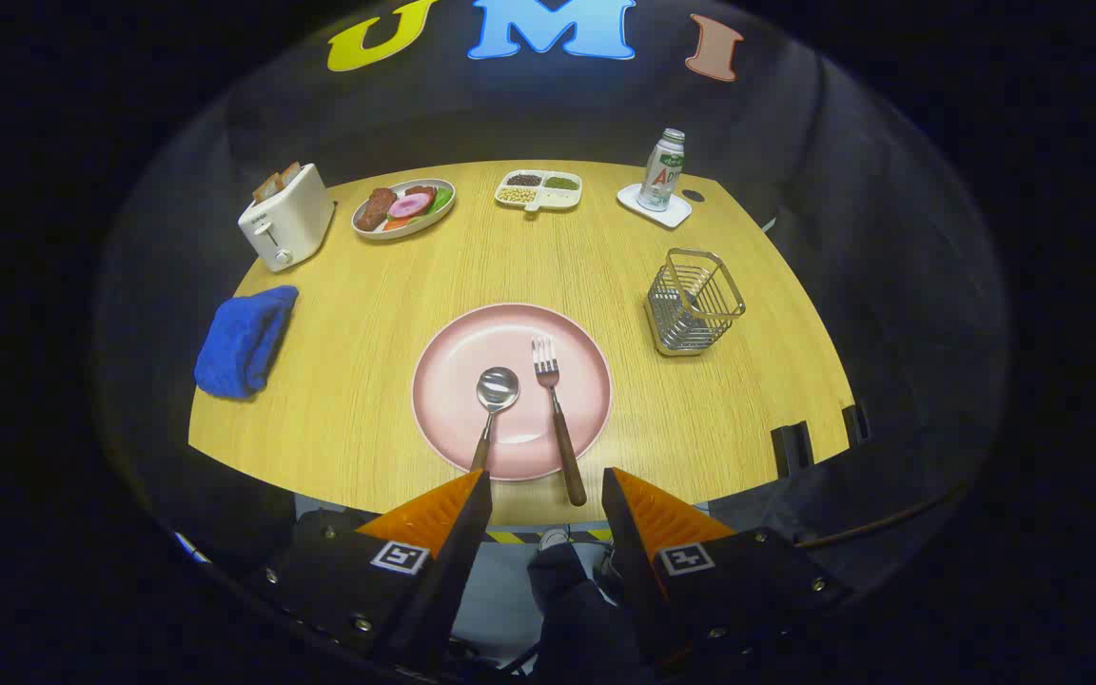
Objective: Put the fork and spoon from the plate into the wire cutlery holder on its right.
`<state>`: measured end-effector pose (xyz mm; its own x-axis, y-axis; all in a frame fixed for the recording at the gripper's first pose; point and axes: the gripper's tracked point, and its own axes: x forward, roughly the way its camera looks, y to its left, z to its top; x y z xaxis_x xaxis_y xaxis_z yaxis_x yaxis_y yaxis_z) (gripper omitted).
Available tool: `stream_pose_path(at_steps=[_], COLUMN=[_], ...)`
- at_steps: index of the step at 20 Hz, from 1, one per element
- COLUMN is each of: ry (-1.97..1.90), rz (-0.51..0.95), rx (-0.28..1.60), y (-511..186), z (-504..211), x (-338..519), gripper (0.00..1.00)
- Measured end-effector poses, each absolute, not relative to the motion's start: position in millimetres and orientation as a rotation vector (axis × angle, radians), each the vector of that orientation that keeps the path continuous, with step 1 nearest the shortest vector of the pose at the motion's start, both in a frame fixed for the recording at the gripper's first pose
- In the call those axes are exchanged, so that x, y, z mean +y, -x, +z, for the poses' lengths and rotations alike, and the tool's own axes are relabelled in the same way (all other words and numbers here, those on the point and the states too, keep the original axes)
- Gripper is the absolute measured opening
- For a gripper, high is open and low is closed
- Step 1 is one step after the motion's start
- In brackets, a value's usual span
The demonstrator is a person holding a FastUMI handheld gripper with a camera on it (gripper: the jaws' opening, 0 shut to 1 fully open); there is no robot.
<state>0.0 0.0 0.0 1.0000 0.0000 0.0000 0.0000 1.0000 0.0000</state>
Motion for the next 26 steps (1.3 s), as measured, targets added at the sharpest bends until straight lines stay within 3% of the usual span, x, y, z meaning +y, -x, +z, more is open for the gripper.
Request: stream_pose_path(at_steps=[13,15,17,26], ry=[0.024,-0.031,-0.002,-0.022], rz=[-0.011,-0.004,-0.001,-0.056], rx=[0.008,-0.116,-0.012,0.093], y=[0.9,-0.6,17.6,-9.2], z=[-1.0,15.2,10.8,-5.9], x=[-5.3,6.3,0.1,-15.8], gripper=[0.73,0.73,0.72,0.73])
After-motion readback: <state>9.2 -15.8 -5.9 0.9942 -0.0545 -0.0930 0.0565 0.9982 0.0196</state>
